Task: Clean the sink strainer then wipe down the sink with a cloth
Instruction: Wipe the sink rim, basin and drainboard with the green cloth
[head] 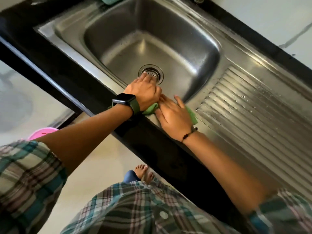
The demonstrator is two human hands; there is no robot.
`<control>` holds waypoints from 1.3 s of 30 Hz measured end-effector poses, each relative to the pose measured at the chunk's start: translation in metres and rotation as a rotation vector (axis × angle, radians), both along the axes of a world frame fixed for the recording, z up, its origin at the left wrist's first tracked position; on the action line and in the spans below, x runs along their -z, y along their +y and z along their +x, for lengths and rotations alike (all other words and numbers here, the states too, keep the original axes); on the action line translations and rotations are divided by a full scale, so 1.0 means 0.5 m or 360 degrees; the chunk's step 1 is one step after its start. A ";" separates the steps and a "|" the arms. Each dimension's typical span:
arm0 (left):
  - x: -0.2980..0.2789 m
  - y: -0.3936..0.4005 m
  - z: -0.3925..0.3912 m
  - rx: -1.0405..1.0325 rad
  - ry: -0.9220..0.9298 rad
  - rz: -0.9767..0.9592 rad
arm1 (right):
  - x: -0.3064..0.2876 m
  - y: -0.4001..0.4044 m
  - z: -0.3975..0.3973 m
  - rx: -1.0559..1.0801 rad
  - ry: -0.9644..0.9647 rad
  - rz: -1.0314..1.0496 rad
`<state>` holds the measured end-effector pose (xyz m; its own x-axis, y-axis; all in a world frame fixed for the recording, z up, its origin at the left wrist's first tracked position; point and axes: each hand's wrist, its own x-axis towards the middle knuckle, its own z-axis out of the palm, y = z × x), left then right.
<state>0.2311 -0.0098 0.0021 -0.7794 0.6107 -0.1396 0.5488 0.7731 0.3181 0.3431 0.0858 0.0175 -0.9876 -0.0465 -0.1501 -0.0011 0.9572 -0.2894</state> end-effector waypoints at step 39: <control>-0.018 0.204 0.369 -0.0130 0.0072 0.0543 | -0.001 0.320 0.370 -0.0419 0.0187 0.0389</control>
<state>0.4155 0.0920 0.0111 -0.8284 0.5516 0.0976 0.5089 0.6683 0.5426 0.5281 0.2458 0.0178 -0.9577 -0.2779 -0.0744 -0.2760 0.9605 -0.0357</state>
